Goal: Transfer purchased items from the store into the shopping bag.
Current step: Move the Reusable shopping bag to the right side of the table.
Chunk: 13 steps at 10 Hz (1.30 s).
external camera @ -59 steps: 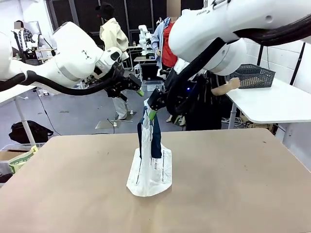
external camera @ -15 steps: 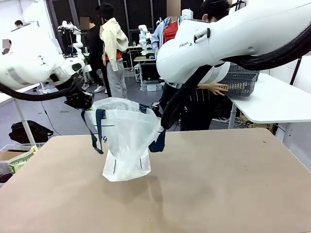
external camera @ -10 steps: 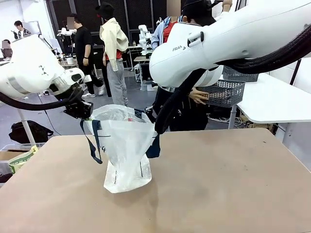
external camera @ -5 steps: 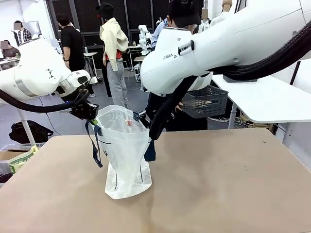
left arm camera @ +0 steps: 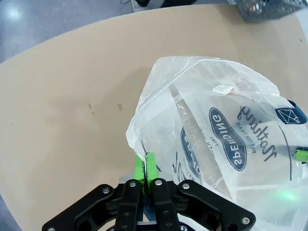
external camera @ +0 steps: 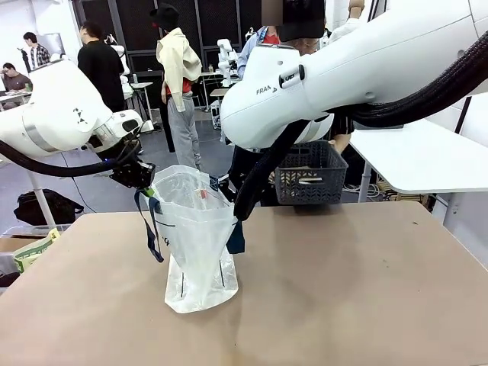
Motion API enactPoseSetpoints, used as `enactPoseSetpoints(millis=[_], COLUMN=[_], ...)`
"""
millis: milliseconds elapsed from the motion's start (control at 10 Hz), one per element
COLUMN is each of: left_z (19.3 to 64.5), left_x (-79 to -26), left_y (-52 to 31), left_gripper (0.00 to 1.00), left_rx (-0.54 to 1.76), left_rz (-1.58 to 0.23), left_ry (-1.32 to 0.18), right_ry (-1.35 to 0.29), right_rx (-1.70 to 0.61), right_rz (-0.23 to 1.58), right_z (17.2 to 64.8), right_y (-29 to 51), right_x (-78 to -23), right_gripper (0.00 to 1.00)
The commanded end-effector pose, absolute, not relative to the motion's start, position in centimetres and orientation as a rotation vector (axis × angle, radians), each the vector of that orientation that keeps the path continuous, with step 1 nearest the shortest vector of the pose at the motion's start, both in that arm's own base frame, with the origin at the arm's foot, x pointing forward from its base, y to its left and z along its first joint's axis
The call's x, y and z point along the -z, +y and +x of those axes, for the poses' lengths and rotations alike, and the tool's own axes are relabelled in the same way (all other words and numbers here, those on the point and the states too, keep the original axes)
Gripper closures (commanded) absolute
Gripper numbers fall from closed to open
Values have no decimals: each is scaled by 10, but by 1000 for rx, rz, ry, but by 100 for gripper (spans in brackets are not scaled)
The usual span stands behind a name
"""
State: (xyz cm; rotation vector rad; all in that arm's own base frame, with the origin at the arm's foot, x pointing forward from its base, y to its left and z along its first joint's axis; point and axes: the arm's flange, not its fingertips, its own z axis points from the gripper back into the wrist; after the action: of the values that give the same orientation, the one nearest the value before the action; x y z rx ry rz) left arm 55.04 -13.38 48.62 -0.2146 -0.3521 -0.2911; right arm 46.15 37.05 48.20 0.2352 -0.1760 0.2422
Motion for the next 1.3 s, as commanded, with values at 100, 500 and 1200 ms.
enactPoseSetpoints(millis=[100,500,1200], left_z=[551,551,551], left_x=[-486,-486,-486], left_y=[-133,-133,-133], left_gripper=[100,100,100], left_rx=[290,290,290], left_rz=[-214,-214,-214], left_ry=[-352,-352,-352], right_ry=[-178,-178,-178], right_rx=[-247,-247,-247], right_rz=[235,235,235], right_z=[461,461,461], right_y=[371,371,371], right_x=[-483,-483,-483], right_gripper=[100,100,100])
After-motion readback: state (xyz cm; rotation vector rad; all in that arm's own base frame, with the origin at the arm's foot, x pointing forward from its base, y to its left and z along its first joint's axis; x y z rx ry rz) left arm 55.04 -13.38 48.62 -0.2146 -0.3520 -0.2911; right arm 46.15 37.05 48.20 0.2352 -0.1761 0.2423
